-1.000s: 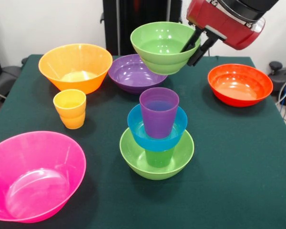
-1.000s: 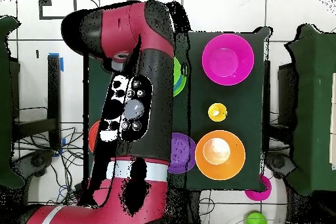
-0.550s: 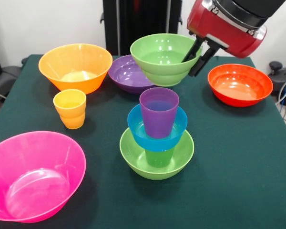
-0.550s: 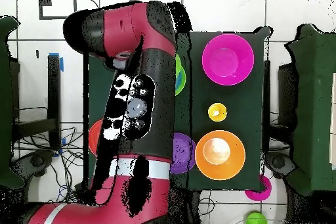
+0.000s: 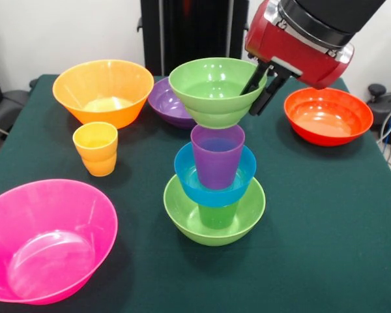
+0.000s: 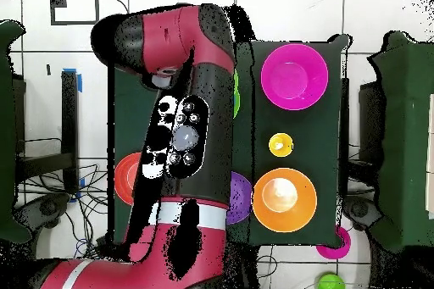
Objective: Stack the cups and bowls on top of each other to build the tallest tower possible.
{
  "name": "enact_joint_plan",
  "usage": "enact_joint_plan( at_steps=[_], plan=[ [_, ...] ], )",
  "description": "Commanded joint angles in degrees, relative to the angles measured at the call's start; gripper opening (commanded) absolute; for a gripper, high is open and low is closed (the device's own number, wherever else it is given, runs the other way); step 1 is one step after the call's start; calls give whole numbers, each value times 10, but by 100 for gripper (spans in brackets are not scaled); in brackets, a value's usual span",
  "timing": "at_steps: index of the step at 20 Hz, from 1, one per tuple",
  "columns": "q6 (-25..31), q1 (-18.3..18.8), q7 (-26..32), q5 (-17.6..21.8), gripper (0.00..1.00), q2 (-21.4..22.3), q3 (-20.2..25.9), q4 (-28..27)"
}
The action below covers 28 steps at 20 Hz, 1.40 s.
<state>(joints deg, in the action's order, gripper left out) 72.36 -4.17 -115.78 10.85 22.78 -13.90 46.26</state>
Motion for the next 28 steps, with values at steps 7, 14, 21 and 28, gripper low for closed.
enact_joint_plan(
  at_steps=[7,14,21,28],
  plan=[
    [-19,6,121,25,0,-19,71,56],
    [-18,8,126,27,0,-30,71,39],
    [-21,6,114,21,0,-30,71,50],
    [-9,3,104,14,0,-22,70,62]
  ],
)
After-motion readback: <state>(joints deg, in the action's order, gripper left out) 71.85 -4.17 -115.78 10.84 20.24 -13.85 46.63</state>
